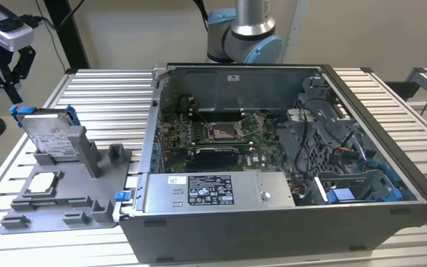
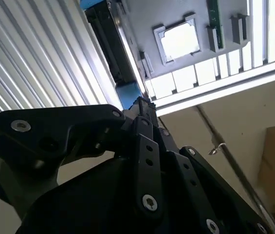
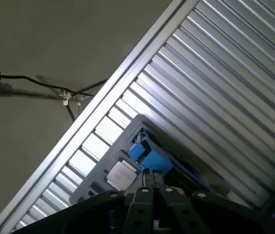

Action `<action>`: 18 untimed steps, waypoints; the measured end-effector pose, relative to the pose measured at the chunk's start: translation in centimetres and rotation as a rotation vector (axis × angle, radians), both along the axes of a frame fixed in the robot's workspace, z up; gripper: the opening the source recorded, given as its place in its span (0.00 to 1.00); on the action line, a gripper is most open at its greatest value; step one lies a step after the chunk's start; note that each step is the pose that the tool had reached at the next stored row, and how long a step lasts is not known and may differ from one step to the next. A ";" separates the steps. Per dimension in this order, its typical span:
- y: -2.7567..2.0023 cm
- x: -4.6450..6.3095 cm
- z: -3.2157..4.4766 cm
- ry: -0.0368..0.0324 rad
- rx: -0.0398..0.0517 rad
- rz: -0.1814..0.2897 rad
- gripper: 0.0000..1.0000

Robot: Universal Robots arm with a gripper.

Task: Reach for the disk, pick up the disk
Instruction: 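Pick up the disk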

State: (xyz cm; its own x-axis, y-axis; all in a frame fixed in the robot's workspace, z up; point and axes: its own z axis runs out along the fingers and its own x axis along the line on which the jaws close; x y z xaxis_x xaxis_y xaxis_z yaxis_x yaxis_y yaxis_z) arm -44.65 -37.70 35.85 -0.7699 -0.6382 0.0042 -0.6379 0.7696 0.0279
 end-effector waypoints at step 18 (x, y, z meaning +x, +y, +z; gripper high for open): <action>0.00 0.0 0.00 -0.0001 -0.0015 0.221 0.00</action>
